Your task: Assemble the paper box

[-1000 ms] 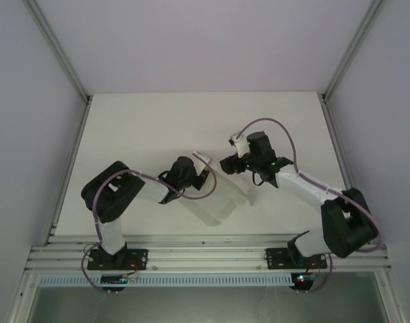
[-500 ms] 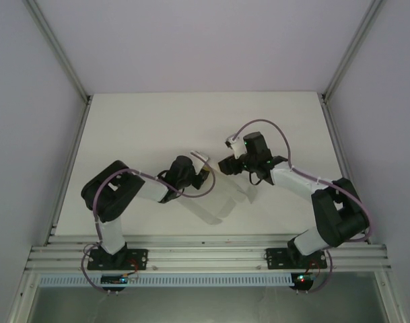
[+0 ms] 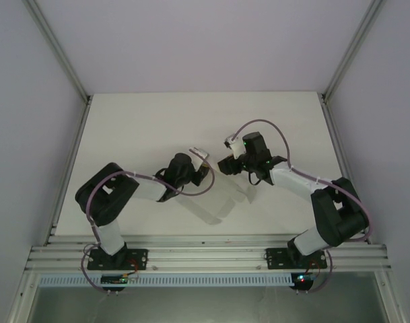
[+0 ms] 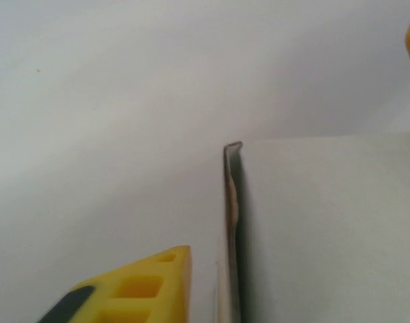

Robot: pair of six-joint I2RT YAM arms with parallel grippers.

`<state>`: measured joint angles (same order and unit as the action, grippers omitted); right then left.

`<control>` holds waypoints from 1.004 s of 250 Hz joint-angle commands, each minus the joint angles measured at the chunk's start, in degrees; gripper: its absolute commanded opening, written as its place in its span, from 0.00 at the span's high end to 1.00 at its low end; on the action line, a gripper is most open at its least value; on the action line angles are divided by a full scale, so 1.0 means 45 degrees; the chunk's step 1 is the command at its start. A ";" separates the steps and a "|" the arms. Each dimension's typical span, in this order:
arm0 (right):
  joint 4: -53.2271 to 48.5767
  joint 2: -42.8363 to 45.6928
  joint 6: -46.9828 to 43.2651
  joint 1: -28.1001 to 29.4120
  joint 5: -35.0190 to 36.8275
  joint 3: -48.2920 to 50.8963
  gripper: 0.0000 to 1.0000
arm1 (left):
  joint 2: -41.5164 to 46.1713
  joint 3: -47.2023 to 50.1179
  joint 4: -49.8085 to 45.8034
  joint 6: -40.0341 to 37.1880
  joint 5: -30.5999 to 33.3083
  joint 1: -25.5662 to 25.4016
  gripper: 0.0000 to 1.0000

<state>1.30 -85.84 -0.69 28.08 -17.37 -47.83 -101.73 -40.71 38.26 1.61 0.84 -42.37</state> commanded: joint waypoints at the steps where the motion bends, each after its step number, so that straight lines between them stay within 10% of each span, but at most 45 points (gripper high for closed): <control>1: -0.1704 -0.0494 -0.0317 0.0177 0.0363 0.0383 0.48 | -0.0303 -0.0598 -0.0310 -0.0242 0.0823 0.0105 0.95; 83: -0.1654 -0.0137 0.0026 0.0190 0.0376 0.0375 0.47 | -0.0536 -0.0130 0.0415 0.0099 0.3981 -0.0171 1.00; 179: -0.1157 0.3895 0.1762 -0.0051 0.2250 0.0827 0.02 | 0.2732 0.0336 -0.2757 0.2534 0.5225 -0.0153 1.00; 251: -0.1223 0.4652 0.1779 -0.0369 0.3043 0.1479 0.01 | 0.3988 0.0920 -0.3675 0.3470 0.4637 -0.0187 1.00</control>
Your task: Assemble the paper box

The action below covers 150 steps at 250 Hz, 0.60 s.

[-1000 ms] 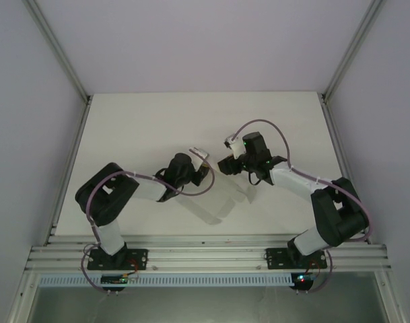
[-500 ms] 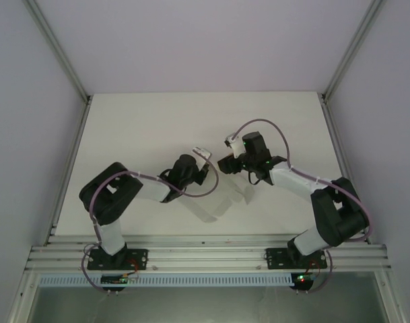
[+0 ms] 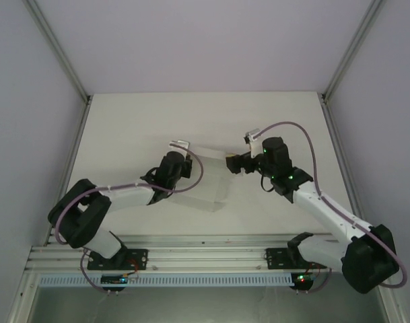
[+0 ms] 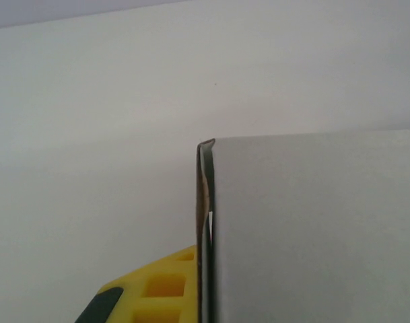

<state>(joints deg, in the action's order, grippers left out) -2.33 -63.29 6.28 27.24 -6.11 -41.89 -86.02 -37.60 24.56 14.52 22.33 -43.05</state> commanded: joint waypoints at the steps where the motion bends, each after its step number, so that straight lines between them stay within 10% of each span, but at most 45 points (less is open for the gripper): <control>1: -0.0418 -0.0385 0.0227 -0.0190 0.0530 0.0144 0.01 | 0.0499 0.0241 -0.0621 0.0590 -0.0167 -0.0040 1.00; 150: 0.4917 -0.3891 0.1684 0.0859 -0.0793 0.0519 0.01 | 0.0063 0.0176 -0.0382 0.1459 -0.1122 -0.0043 1.00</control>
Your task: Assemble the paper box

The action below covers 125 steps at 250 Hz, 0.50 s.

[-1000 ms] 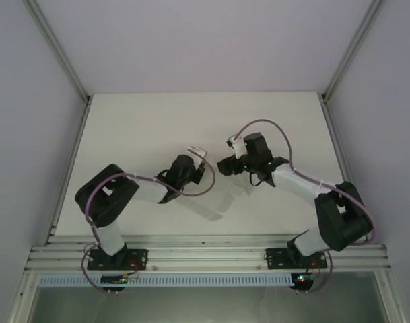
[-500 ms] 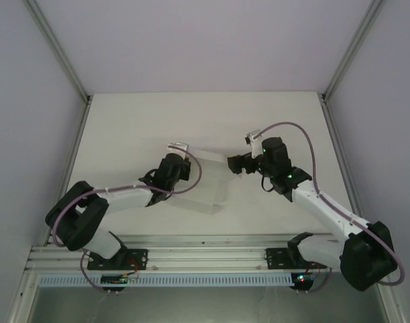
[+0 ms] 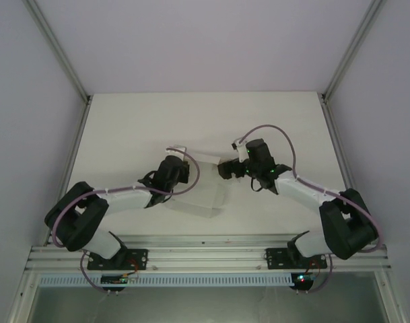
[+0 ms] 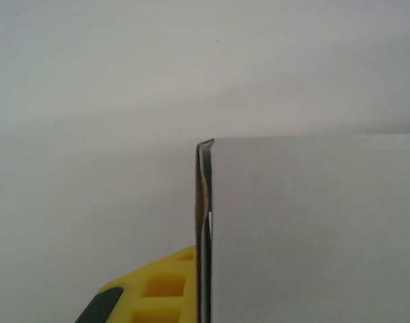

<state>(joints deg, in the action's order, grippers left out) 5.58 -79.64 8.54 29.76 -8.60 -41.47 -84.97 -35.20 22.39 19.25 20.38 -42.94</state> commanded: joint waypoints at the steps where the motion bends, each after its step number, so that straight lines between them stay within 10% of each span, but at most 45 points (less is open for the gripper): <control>1: 0.3264 -0.0265 0.1235 0.0311 -0.0228 0.0417 0.01 | -0.0175 -0.0360 0.0091 0.0420 -0.0715 -0.0068 1.00; 60: 0.7189 -0.0879 0.3554 0.0475 -0.0007 0.1686 0.01 | -0.0070 -0.0361 0.0069 0.0799 -0.0733 -0.0072 1.00; 125: 0.2627 0.1174 0.2962 0.0496 0.2104 0.1880 0.01 | 0.0481 -0.0303 -0.0525 0.1132 0.0455 -0.0058 1.00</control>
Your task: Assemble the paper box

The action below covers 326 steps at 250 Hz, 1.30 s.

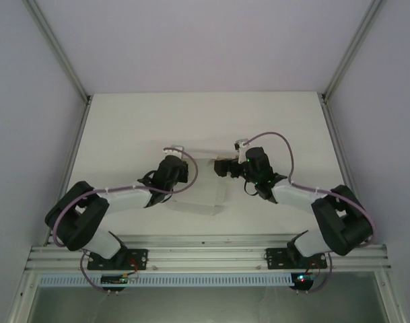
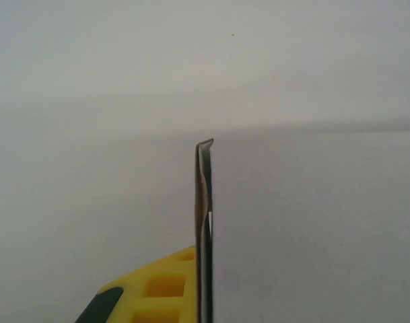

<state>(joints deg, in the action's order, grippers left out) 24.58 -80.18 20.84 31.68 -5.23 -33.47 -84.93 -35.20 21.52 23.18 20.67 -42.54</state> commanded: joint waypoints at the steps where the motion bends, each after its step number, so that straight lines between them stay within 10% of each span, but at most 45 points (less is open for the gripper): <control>1: -0.1643 0.1334 0.0220 0.0069 0.1396 0.0108 0.01 | 0.0482 -0.0303 -0.0330 0.0259 0.0400 -0.0150 1.00; 81: -0.6492 0.3975 0.0396 -0.0093 0.3064 0.0764 0.01 | 0.1092 -0.0534 -0.1252 0.0460 0.0764 -0.0143 1.00; 326: -0.2929 0.1941 -0.0427 0.0535 0.1299 0.0559 0.01 | 0.0864 -0.1025 -0.1738 0.0493 -0.0242 -0.0154 1.00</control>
<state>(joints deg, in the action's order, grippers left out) 8.93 -71.64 20.10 33.50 1.45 -29.19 -80.66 -37.63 13.02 24.71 21.21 -42.87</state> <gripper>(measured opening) 0.989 0.070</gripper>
